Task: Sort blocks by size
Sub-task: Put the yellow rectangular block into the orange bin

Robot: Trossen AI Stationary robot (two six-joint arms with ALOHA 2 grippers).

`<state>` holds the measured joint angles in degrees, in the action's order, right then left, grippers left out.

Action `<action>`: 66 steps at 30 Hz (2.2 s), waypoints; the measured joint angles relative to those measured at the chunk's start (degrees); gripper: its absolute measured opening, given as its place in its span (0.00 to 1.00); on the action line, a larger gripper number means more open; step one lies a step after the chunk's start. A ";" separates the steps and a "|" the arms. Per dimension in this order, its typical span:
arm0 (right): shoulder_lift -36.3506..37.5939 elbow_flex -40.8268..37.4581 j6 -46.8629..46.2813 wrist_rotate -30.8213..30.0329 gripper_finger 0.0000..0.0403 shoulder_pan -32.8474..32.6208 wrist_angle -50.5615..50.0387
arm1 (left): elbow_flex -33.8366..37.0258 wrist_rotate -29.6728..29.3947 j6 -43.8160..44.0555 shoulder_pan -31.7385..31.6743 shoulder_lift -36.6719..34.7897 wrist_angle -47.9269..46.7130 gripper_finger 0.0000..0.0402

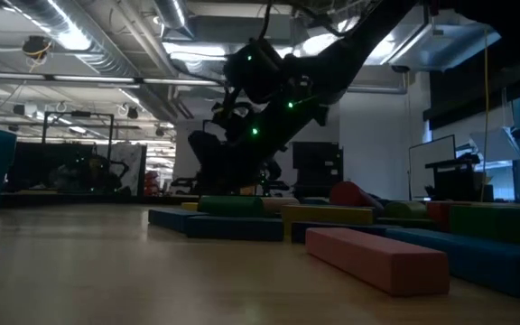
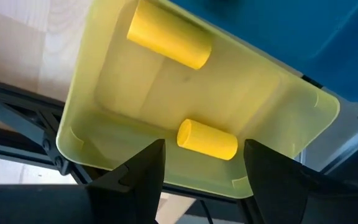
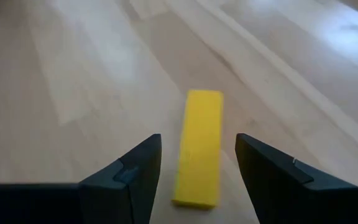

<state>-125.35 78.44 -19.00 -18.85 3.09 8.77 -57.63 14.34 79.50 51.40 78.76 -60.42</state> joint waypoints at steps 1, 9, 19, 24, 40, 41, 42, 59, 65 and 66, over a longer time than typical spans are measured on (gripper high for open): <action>-0.47 0.02 0.00 -0.16 0.52 0.00 0.75 | 0.00 -0.30 -0.01 0.00 0.01 0.02 0.49; -0.63 0.02 0.02 -0.15 0.52 -0.11 0.21 | 0.00 -0.72 -0.01 0.00 0.04 0.02 0.49; -0.63 0.02 0.22 -1.16 0.52 -0.07 -1.41 | 0.00 -1.32 0.00 0.00 0.04 0.04 0.49; -0.63 0.02 0.22 -1.11 0.52 -0.07 -2.23 | 0.00 -1.55 0.00 0.00 0.04 0.04 0.49; -1.16 0.06 0.22 0.60 0.52 -0.07 -2.88 | 0.00 -1.59 0.00 0.00 0.04 0.06 0.49; -1.46 0.04 0.22 0.86 0.52 -0.07 -3.02 | 0.00 -1.59 0.00 0.00 0.04 0.04 0.49; -2.00 0.07 0.23 0.97 0.52 -0.07 -2.28 | 0.00 -1.59 0.00 0.00 0.04 0.07 0.49; -3.14 0.11 0.24 0.37 0.28 0.00 0.10 | 0.00 -7.83 -0.03 -0.01 0.04 0.07 0.49; -3.16 0.11 0.24 0.42 0.27 0.00 0.27 | 0.00 -9.67 -0.04 0.00 0.04 0.07 0.49; -3.16 0.11 0.24 0.42 0.27 0.00 0.27 | 0.00 -10.16 -0.05 0.00 0.04 0.07 0.49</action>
<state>-128.51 78.54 -18.76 -18.43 3.09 9.04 -57.63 4.19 79.46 51.40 78.81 -60.36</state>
